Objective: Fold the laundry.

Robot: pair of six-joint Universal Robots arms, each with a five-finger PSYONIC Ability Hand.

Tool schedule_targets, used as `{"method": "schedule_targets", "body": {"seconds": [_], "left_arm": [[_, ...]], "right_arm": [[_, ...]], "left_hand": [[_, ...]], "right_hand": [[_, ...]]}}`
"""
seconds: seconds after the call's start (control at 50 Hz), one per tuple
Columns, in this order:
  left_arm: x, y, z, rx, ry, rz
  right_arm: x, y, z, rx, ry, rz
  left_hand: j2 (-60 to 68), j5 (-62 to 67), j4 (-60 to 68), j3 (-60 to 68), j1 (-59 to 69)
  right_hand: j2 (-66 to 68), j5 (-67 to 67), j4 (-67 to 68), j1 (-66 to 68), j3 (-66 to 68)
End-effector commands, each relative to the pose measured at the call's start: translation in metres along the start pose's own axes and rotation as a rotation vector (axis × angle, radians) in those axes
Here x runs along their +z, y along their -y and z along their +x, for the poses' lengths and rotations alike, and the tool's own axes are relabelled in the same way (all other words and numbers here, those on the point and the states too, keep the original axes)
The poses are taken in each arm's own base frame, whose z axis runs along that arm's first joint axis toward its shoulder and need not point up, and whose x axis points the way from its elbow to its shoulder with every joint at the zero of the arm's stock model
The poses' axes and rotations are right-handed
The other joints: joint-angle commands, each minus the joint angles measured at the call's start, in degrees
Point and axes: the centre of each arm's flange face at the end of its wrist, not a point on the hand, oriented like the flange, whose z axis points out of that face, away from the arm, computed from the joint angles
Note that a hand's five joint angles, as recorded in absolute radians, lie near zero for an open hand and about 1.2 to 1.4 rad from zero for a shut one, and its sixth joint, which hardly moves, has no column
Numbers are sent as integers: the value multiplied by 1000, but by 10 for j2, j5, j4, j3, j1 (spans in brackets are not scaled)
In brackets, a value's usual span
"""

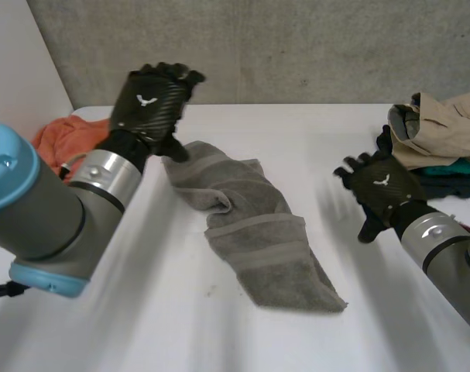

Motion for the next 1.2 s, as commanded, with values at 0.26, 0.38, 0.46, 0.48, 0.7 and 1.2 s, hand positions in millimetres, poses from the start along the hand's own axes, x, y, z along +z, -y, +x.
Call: {"method": "schedule_targets", "body": {"seconds": [0.26, 0.38, 0.46, 0.48, 0.7, 1.2], "left_arm": [[61, -144, -30, 339, -103, -237], [69, -162, -18, 325, -164, -229], [69, -169, -12, 314, -197, -242], [69, -174, -11, 310, -205, -250], [65, -194, -4, 292, -228, -299], [14, 2, -21, 350, 11, -85]], "right_arm": [[-38, 35, -82, 233, 338, -122], [-32, 29, -105, 180, 296, -101], [-31, 24, -116, 144, 286, -109], [-31, 23, -117, 138, 288, -113], [-26, 11, -123, 94, 293, -132], [-39, 81, 13, 82, -85, 91]], "left_hand": [[52, 60, 54, 51, 55], [96, 104, 98, 94, 99], [164, 172, 167, 163, 168], [216, 224, 219, 215, 220], [475, 483, 478, 474, 479], [637, 645, 639, 636, 640]], "right_hand": [[-25, -38, -33, -14, -22], [-25, -38, -33, -14, -22], [-13, -26, -20, -2, -9], [-12, -26, -20, -1, -9], [142, 129, 134, 153, 145], [675, 662, 667, 686, 678]]}}
